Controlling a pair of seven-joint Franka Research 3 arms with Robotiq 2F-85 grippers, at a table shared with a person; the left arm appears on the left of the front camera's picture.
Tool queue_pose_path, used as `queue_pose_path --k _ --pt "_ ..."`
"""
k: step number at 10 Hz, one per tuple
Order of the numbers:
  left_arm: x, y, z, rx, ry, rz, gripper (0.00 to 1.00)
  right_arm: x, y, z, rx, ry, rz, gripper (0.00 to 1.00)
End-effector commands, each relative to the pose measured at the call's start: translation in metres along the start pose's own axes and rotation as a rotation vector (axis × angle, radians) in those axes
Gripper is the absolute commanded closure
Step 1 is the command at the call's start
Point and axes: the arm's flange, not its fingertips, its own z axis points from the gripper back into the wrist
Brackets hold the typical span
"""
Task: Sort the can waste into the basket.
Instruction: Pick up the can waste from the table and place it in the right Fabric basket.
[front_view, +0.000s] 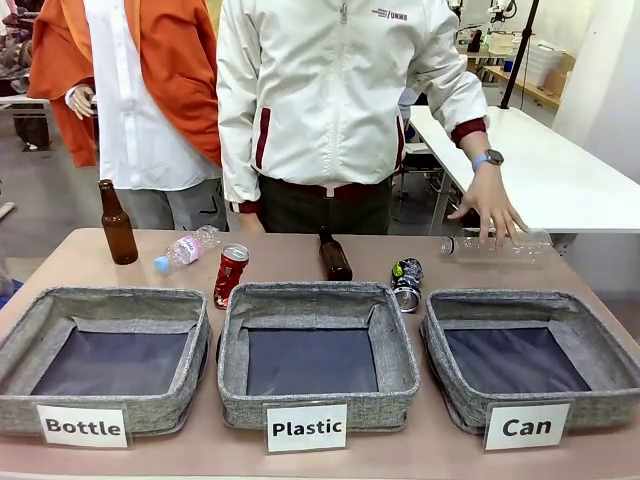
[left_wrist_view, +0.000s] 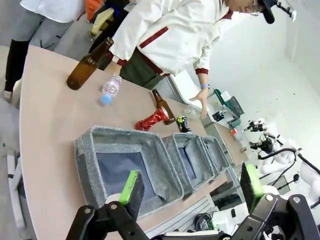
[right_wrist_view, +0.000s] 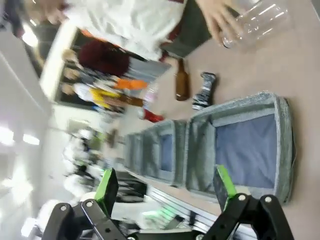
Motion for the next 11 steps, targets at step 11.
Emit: queue_pose_path --k 11 --pt "0.002 -0.001 0.002 -0.016 -0.012 -0.024 0.0 -0.028 -0.042 0.038 -0.196 -0.082 -0.027 0.0"
